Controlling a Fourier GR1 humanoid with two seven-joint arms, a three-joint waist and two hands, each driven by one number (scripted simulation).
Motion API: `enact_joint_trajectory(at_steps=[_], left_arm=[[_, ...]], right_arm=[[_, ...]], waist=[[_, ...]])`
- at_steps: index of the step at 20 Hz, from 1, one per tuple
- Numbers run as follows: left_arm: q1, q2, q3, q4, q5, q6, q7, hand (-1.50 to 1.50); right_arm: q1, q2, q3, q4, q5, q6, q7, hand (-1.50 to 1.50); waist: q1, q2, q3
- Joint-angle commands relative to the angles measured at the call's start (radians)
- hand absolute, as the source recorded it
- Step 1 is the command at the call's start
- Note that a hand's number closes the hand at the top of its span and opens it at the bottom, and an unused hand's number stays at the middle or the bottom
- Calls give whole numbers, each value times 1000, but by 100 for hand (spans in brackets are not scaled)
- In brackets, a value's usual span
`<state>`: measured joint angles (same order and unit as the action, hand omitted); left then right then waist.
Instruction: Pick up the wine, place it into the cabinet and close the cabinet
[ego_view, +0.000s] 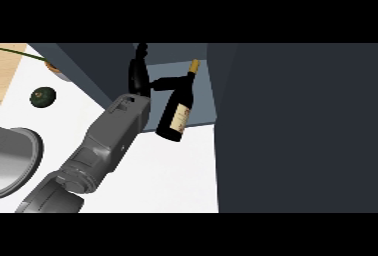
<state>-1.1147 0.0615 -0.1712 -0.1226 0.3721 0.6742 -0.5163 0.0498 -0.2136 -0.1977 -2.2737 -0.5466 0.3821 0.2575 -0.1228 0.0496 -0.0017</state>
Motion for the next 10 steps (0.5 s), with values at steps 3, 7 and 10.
enact_joint_trajectory(at_steps=[3, 7, 10], left_arm=[[9, 13, 24, 8, 9, -51, -75, -150], [-26, -5, 39, 17, 16, -72, -74, -150], [-25, 3, 48, 17, 19, -114, -98, -150]], right_arm=[[-5, 24, 37, -24, 15, -18, 10, -150], [25, 5, -7, -27, -15, 8, -2, -150], [-11, -4, 9, -21, -10, -9, 24, -150]], waist=[[9, 0, -2], [3, -9, 0], [14, -5, -1]])
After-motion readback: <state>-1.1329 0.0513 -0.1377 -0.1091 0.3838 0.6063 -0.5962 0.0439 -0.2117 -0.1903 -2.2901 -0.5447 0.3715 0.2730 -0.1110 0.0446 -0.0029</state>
